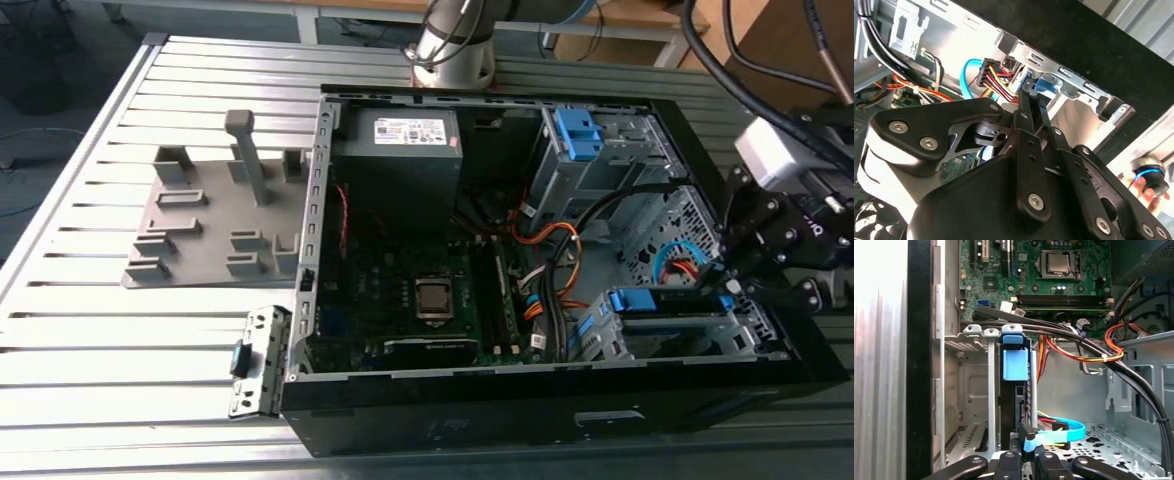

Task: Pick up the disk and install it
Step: 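Insert the first disk wire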

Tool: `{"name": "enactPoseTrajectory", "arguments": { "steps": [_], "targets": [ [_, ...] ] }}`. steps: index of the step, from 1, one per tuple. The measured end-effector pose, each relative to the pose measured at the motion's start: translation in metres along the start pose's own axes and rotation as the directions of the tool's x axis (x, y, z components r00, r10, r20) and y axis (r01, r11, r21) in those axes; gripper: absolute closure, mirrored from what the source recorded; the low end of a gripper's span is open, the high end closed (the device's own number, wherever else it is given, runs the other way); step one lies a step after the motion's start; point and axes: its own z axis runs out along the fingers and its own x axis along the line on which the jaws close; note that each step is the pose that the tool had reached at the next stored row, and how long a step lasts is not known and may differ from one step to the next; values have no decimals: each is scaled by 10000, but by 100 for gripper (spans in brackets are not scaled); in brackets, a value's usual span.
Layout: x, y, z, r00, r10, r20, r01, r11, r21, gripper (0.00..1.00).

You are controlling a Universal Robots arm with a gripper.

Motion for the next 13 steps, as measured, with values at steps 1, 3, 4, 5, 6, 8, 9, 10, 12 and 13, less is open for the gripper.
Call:
{"name": "enactPoseTrajectory", "arguments": {
  "steps": [1,3,4,5,6,8,9,10,12,13],
  "targets": [
    [0,4,5,10000,-2,63,2,10000,0,80],
    [0,12,14,9999,-5,130,5,10000,-1,80],
    [0,16,18,9999,-6,135,6,10000,-1,80],
    [0,18,21,9999,-6,136,6,10000,0,80],
    [1,20,25,9999,-6,137,7,10000,0,80],
    [1,24,32,9999,-5,136,5,10000,0,80],
    [2,26,35,9999,-6,137,6,10000,0,80],
    [2,27,37,9999,-6,136,6,10000,0,80],
    [2,28,46,9999,-6,138,6,10000,-1,80],
    [2,28,50,9999,-6,138,6,10000,-1,80]
  ]
}}
